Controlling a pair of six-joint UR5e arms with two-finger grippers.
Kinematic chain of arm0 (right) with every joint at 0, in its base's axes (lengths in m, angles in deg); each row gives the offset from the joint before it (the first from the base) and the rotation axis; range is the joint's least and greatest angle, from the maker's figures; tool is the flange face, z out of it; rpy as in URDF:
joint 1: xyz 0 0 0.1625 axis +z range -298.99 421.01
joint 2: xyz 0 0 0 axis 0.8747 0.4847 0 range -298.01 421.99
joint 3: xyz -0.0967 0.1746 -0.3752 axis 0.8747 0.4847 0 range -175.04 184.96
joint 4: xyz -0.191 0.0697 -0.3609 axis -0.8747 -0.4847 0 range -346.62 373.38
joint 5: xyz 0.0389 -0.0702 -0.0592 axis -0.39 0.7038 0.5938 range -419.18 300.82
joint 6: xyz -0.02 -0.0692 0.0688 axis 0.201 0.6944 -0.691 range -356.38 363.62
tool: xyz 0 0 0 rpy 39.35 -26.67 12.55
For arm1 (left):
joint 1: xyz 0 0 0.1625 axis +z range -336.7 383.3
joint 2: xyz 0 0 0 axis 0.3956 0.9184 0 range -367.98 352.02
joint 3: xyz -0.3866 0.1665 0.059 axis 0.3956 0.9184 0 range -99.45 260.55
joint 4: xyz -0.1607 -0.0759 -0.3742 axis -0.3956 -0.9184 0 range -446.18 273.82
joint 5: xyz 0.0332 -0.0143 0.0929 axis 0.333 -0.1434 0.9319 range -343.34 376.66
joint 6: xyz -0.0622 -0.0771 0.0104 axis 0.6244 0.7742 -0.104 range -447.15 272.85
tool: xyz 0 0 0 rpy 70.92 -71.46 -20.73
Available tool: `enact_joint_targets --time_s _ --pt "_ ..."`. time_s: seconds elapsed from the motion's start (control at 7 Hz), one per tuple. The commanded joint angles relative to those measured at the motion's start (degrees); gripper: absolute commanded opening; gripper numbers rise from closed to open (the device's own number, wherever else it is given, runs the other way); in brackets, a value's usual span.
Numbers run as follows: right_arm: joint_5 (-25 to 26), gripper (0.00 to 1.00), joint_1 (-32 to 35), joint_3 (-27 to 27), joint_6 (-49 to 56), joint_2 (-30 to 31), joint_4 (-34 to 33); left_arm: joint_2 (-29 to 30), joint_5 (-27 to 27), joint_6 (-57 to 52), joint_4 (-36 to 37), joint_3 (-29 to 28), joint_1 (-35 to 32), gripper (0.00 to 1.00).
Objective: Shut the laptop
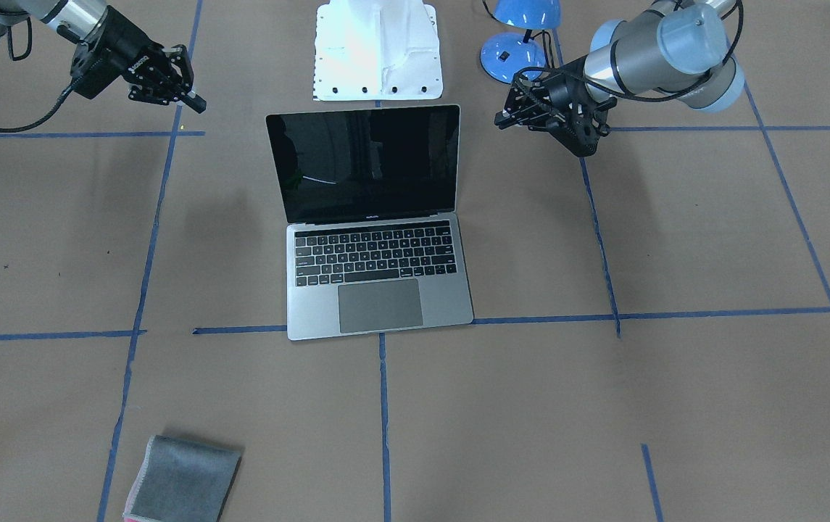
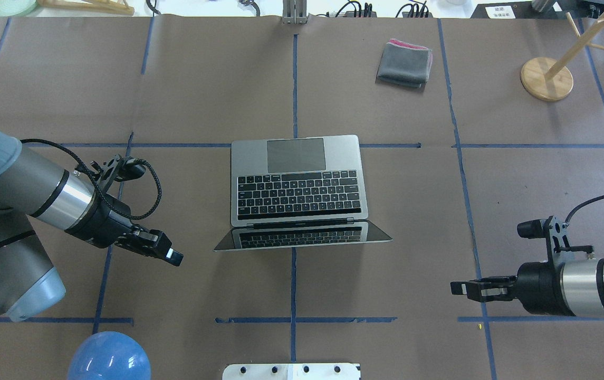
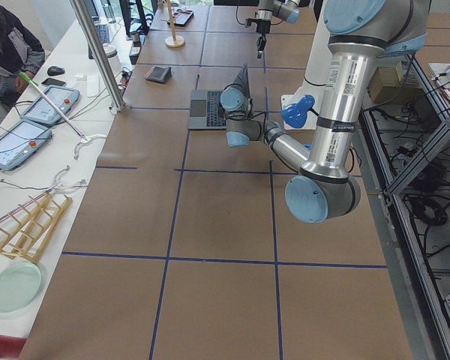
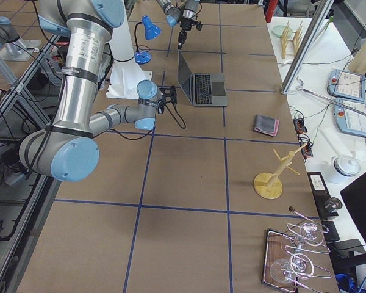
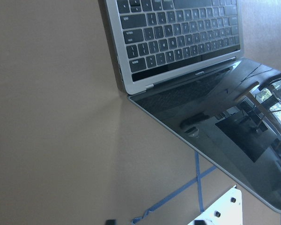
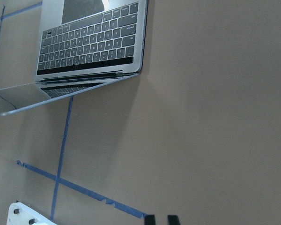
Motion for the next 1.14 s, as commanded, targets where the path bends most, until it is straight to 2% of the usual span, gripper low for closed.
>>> enact_joint_targets --time_s 0.0,0.14,0.29,0.43,0.71,1.0 --pt "12.1 0.01 -8.6 -1.3 0.0 -0.2 -0.1 1.4 0.2 1.2 0.0 1.0 2.7 0.02" --pt "13.4 0.0 -9.1 -2.6 0.0 -0.5 -0.1 3.8 1.8 4.3 0.0 1.0 2.7 0.02" --pt "13.5 0.0 -9.0 -4.1 0.0 -1.5 -0.4 4.8 6.3 5.7 0.0 1.0 4.0 0.02" --pt "13.6 0.0 -8.4 -4.2 -0.1 -1.9 -0.5 5.3 8.5 6.0 0.0 1.0 4.8 0.02" --pt "18.2 0.0 -8.0 -3.8 -0.4 -3.6 -0.7 5.4 8.7 6.0 0.0 1.0 4.9 0.02" --pt "18.8 0.0 -8.0 -3.5 -0.4 -5.6 -0.9 5.4 8.6 6.0 -0.1 1.0 4.9 0.02"
